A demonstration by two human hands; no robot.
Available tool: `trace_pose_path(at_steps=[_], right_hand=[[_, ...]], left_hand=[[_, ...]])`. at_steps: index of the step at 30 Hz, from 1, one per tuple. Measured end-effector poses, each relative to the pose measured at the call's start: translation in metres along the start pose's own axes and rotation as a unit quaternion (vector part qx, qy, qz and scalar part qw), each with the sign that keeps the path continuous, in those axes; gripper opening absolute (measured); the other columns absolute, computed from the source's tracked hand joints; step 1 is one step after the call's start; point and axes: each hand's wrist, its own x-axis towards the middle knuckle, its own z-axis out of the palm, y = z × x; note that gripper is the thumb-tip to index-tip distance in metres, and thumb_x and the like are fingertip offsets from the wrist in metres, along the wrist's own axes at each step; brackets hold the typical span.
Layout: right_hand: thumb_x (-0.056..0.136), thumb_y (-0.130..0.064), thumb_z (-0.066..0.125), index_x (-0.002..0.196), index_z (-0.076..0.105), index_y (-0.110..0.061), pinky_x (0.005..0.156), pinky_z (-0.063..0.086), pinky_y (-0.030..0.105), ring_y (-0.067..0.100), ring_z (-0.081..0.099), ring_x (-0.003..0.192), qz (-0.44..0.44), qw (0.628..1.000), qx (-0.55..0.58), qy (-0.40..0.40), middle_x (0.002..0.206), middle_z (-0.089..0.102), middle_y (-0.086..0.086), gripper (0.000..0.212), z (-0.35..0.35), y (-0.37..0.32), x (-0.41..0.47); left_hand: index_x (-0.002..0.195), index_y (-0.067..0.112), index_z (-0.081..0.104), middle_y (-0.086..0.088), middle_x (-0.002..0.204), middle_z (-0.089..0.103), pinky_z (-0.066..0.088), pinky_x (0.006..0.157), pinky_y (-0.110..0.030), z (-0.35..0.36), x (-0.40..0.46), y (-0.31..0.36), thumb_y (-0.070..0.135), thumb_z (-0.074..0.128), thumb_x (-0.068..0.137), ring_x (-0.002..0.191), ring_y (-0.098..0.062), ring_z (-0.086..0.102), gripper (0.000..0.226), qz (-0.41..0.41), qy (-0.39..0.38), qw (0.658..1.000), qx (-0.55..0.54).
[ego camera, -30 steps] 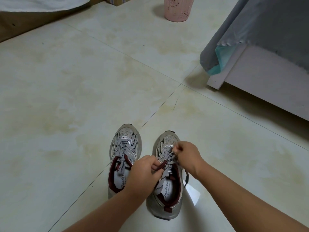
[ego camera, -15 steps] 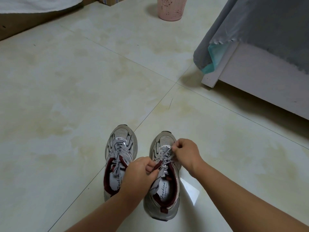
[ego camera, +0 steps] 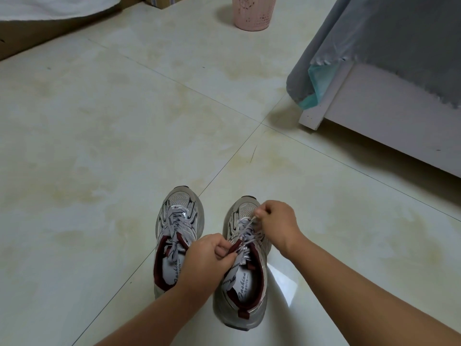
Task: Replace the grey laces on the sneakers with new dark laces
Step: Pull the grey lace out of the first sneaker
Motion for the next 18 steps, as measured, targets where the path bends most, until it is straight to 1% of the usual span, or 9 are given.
trace_pose_path(at_steps=[2, 5, 6, 9, 11, 12, 14, 16, 18], right_hand=[[0.094, -0.005, 0.047, 0.07, 0.058, -0.006, 0.077, 0.05, 0.036, 0.021, 0.057, 0.072, 0.019, 0.999, 0.033, 0.03, 0.082, 0.063, 0.011, 0.026, -0.006, 0.004, 0.002], [0.091, -0.006, 0.049, 0.077, 0.057, -0.011, 0.071, 0.044, 0.023, 0.015, 0.053, 0.073, -0.054, 0.998, -0.038, -0.01, 0.079, 0.058, 0.003, 0.017, -0.009, 0.003, 0.0], [0.089, -0.006, 0.052, 0.086, 0.062, -0.013, 0.077, 0.044, 0.024, 0.016, 0.054, 0.081, -0.092, 0.993, -0.059, -0.043, 0.086, 0.059, 0.003, 0.012, -0.008, 0.001, -0.002], [0.086, -0.016, 0.06, 0.113, 0.066, -0.018, 0.094, 0.037, 0.027, 0.016, 0.046, 0.109, -0.191, 0.952, -0.193, -0.139, 0.114, 0.056, 0.002, 0.028, 0.005, 0.001, -0.004], [0.085, -0.015, 0.06, 0.096, 0.071, -0.013, 0.084, 0.039, 0.025, 0.016, 0.049, 0.104, -0.204, 0.933, -0.251, -0.157, 0.107, 0.057, 0.001, 0.015, 0.013, 0.0, -0.007], [0.085, -0.011, 0.059, 0.083, 0.068, -0.012, 0.076, 0.039, 0.025, 0.017, 0.05, 0.096, -0.195, 0.938, -0.243, -0.15, 0.097, 0.057, 0.0, 0.009, 0.014, -0.001, -0.007], [0.083, -0.001, 0.054, 0.063, 0.053, -0.016, 0.064, 0.036, 0.025, 0.017, 0.049, 0.078, -0.13, 0.97, -0.179, -0.1, 0.073, 0.053, -0.004, 0.025, 0.013, -0.002, -0.003], [0.085, 0.001, 0.049, 0.06, 0.049, -0.016, 0.065, 0.041, 0.027, 0.019, 0.05, 0.072, -0.046, 0.997, -0.047, -0.029, 0.067, 0.054, -0.001, 0.031, 0.006, -0.003, 0.003], [0.089, 0.001, 0.046, 0.06, 0.053, -0.013, 0.069, 0.049, 0.036, 0.024, 0.055, 0.071, 0.019, 0.996, 0.083, 0.031, 0.068, 0.058, 0.006, 0.032, -0.002, -0.002, 0.009]], left_hand=[[0.061, 0.026, 0.054, 0.007, 0.057, 0.05, 0.041, 0.056, -0.012, -0.001, 0.0, 0.001, 0.008, 0.072, 0.075, 0.052, -0.003, 0.044, 0.028, -0.003, -0.005, 1.0, 0.004], [0.063, 0.024, 0.057, 0.003, 0.059, 0.052, 0.041, 0.055, -0.013, -0.001, 0.0, 0.001, 0.009, 0.072, 0.075, 0.054, -0.006, 0.045, 0.024, -0.001, -0.011, 1.0, 0.011], [0.066, 0.021, 0.061, 0.001, 0.06, 0.055, 0.041, 0.055, -0.013, -0.001, 0.001, 0.002, 0.011, 0.073, 0.074, 0.055, -0.007, 0.046, 0.018, 0.005, -0.013, 1.0, 0.02], [0.069, 0.019, 0.063, -0.004, 0.064, 0.06, 0.042, 0.061, -0.018, 0.0, 0.004, 0.002, 0.014, 0.074, 0.073, 0.059, -0.01, 0.05, 0.013, 0.021, -0.013, 0.999, 0.049], [0.063, 0.025, 0.056, -0.004, 0.061, 0.058, 0.04, 0.059, -0.016, 0.0, 0.004, 0.001, 0.013, 0.074, 0.073, 0.057, -0.008, 0.048, 0.024, 0.024, -0.014, 0.998, 0.051], [0.063, 0.024, 0.056, -0.004, 0.061, 0.058, 0.04, 0.059, -0.016, 0.001, 0.004, 0.001, 0.012, 0.074, 0.073, 0.057, -0.008, 0.047, 0.023, 0.023, -0.013, 0.998, 0.049], [0.069, 0.015, 0.064, -0.006, 0.061, 0.06, 0.042, 0.06, -0.02, 0.001, 0.003, 0.0, 0.012, 0.074, 0.073, 0.057, -0.011, 0.05, 0.011, 0.02, -0.004, 0.999, 0.044], [0.072, 0.013, 0.066, -0.008, 0.064, 0.062, 0.045, 0.061, -0.024, 0.002, 0.003, -0.001, 0.012, 0.073, 0.073, 0.059, -0.015, 0.054, 0.007, 0.021, 0.002, 0.999, 0.038], [0.072, 0.013, 0.066, -0.008, 0.065, 0.062, 0.046, 0.061, -0.026, 0.002, 0.003, -0.002, 0.012, 0.073, 0.074, 0.06, -0.014, 0.053, 0.007, 0.023, 0.0, 0.999, 0.035]])
